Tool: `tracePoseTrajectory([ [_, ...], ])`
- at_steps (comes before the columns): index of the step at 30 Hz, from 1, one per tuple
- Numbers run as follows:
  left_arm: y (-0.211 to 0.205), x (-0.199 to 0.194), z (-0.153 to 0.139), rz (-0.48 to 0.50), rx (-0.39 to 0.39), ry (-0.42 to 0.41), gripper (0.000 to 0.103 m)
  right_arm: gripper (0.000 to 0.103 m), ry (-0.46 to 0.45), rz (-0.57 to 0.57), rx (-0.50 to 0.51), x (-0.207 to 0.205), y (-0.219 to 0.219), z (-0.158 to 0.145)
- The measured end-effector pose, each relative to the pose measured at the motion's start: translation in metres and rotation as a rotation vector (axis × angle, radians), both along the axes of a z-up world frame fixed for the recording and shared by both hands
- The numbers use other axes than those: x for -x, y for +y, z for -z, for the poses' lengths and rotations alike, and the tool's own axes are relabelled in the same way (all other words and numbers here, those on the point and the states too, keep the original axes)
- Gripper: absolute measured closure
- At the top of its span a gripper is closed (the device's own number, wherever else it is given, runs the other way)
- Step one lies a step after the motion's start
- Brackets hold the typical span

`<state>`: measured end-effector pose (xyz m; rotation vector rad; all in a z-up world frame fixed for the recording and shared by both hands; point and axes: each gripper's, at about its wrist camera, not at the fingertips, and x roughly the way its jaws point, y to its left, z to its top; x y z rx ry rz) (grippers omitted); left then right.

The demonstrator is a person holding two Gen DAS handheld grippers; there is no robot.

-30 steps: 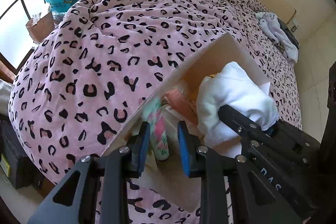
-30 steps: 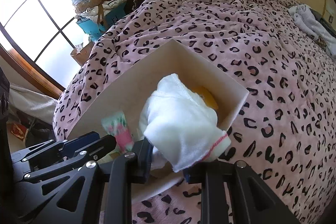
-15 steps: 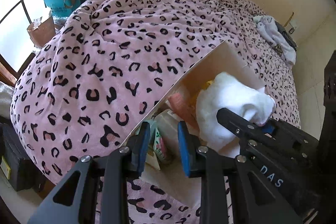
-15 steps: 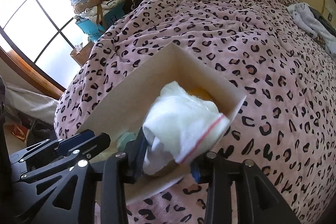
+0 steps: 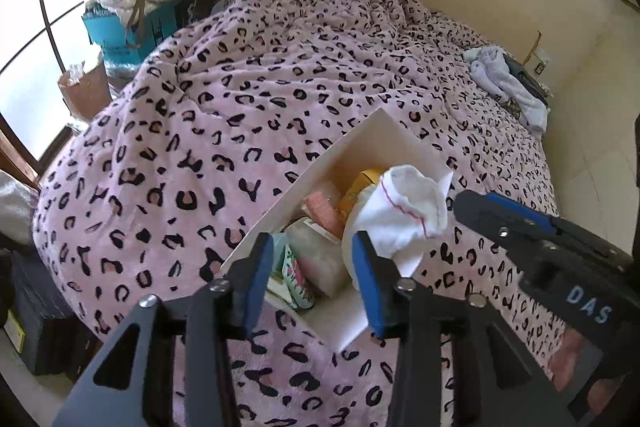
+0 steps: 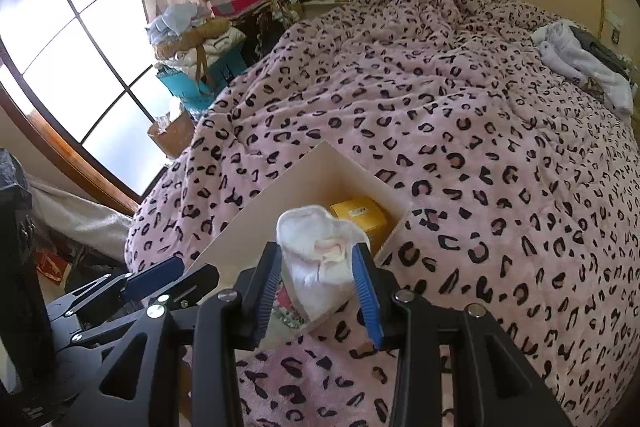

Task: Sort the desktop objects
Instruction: 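Lower the floral tube into the box with the left tool while the right tool drops the sock in, then open both tools and raise them away from the box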

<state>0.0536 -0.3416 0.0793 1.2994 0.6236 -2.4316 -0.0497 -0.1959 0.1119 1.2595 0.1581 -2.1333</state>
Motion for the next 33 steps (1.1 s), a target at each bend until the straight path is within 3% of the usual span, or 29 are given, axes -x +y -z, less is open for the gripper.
tracePoseTrajectory([
  [4,0.010,-0.017,-0.003,-0.001,0.024,0.011,0.042,0.065,0.029,0.020,0.006,-0.016,0.017,-0.001],
  [11,0.025,-0.041,0.012,0.004,0.046,-0.013,0.027,0.065,-0.003,0.069,-0.001,-0.033,0.048,0.025],
  [16,0.044,-0.044,0.024,0.010,0.096,-0.048,0.026,0.065,-0.001,0.129,-0.060,-0.046,0.066,0.051],
  [22,0.062,-0.057,0.022,-0.017,0.162,-0.039,0.018,0.053,0.034,0.188,-0.081,-0.068,0.075,0.068],
  [33,0.056,-0.072,0.011,-0.060,0.224,-0.028,0.011,0.048,0.104,0.222,-0.120,-0.083,0.057,0.059],
])
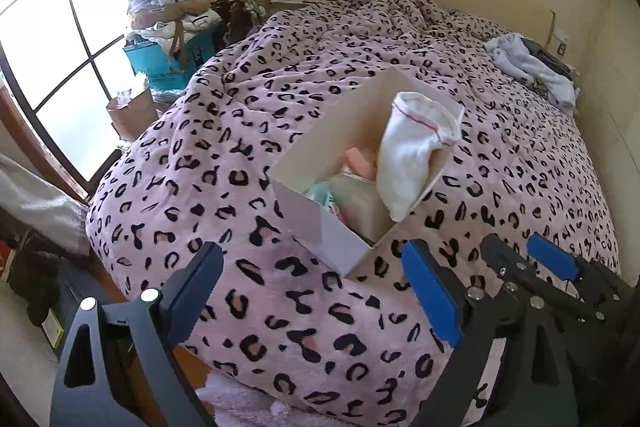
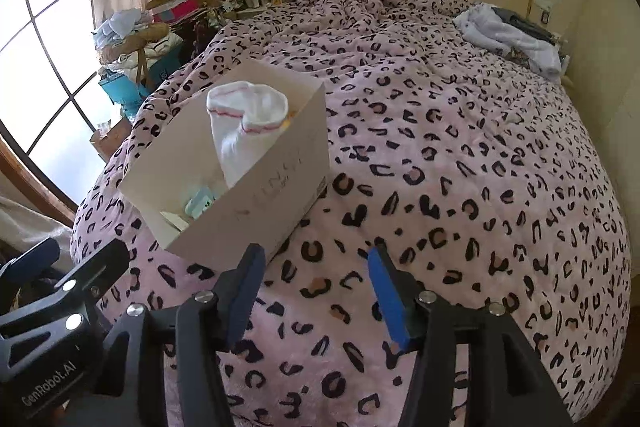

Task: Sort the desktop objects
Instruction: 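Open both tools and raise them away from the box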

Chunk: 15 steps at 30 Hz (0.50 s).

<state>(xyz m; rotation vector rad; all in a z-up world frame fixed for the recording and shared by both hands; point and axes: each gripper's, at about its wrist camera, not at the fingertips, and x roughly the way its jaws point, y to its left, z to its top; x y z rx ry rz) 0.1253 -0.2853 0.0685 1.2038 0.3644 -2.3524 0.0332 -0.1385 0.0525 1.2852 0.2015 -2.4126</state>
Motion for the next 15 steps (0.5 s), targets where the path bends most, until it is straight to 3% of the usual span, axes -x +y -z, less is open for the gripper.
tracePoseTrajectory([
  [6,-0.014,0.004,0.008,-0.017,0.005,-0.024,0.011,0.047,-0.010,0.000,-0.026,0.004,-0.015,0.005],
  [15,-0.029,0.014,0.028,-0.019,-0.064,-0.045,0.010,0.047,-0.021,0.007,-0.041,0.012,-0.025,0.014],
])
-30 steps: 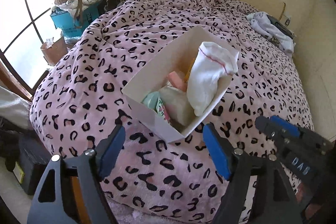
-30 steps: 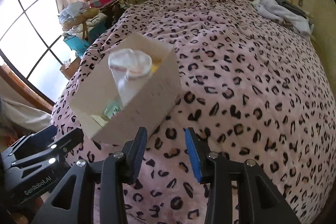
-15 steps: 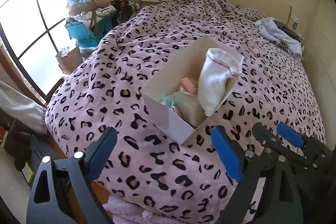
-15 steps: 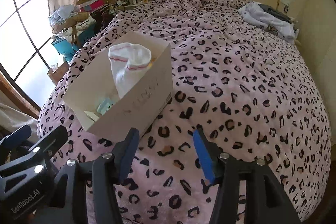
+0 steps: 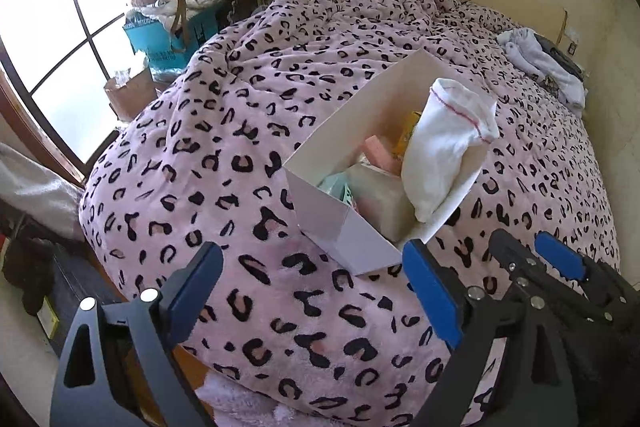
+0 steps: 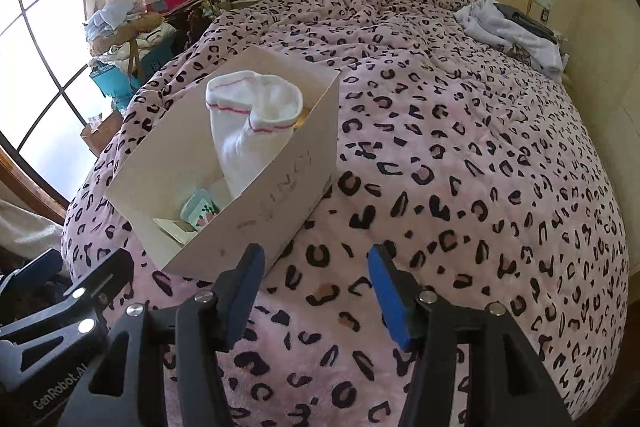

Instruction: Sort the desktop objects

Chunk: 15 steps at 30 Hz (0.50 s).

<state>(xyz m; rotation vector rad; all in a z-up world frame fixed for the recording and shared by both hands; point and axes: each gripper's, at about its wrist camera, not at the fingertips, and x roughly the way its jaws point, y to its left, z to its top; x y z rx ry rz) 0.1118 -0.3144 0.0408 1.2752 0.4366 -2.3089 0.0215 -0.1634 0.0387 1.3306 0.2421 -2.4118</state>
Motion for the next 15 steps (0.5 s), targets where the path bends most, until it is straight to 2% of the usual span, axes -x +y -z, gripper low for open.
tracePoseTrajectory([
  [5,0.0006,0.0018,0.0035,0.007,0.014,-0.008,0.010,0.047,0.020,-0.008,-0.041,0.0003,-0.0040,0.0007],
  [15,0.0044,0.0041,0.0024,0.016,0.021,-0.004,0.010,0.047,0.021,0.018,-0.057,0.0025,0.0008,0.0003],
])
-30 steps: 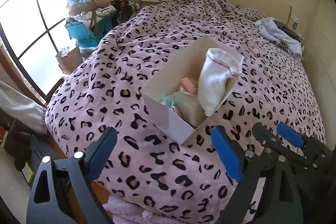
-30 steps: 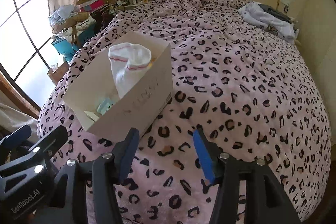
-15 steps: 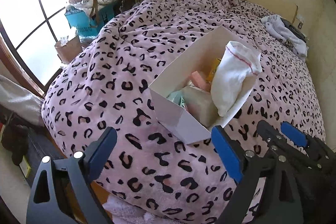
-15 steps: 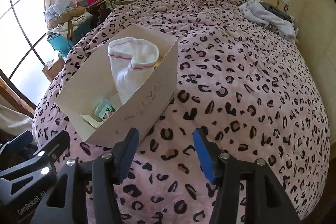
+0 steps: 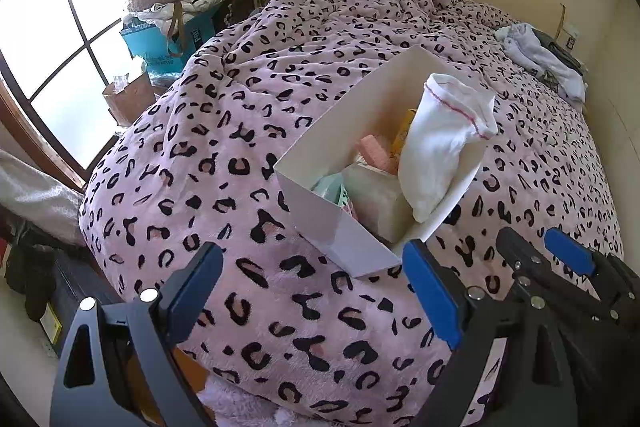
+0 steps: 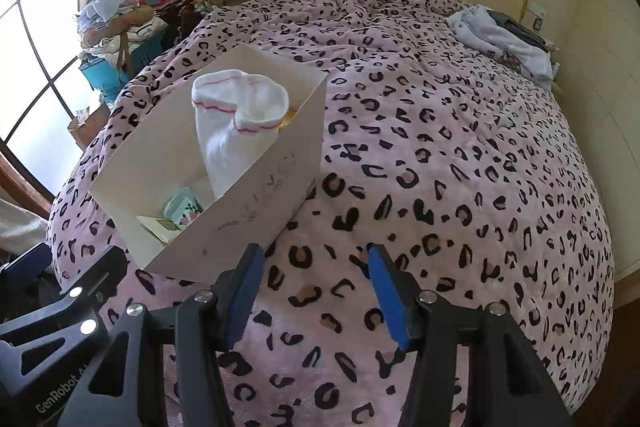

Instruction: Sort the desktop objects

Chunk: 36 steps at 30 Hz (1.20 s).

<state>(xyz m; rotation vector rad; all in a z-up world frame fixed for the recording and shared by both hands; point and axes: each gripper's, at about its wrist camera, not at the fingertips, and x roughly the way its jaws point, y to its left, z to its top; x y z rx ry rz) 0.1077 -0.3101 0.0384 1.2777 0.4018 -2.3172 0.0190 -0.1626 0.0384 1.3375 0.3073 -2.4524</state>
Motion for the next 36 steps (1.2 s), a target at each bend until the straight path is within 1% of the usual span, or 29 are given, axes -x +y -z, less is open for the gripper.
tracePoseTrajectory([
  [6,0.000,0.001,0.000,-0.004,0.007,-0.003,0.010,0.047,0.006,0.002,-0.011,0.000,-0.001,-0.001],
  [14,-0.010,-0.003,0.000,-0.012,0.013,0.002,0.010,0.047,0.003,-0.010,-0.006,-0.003,-0.009,-0.001],
  [19,-0.012,-0.005,-0.002,-0.011,0.037,0.003,0.010,0.047,0.008,-0.013,-0.016,-0.004,-0.014,-0.001],
  [25,-0.017,-0.006,-0.003,-0.008,0.018,0.009,0.011,0.047,0.015,-0.015,-0.015,-0.004,-0.016,-0.003],
  [28,-0.016,-0.005,-0.003,-0.007,0.038,0.007,0.011,0.047,0.020,-0.018,-0.024,-0.005,-0.019,-0.003],
  [33,-0.010,-0.004,-0.007,-0.006,0.099,0.005,0.011,0.047,0.024,-0.013,-0.032,-0.004,-0.019,-0.003],
  [36,-0.009,-0.004,-0.008,-0.007,0.099,0.010,0.011,0.047,0.023,-0.012,-0.028,-0.004,-0.017,-0.004],
])
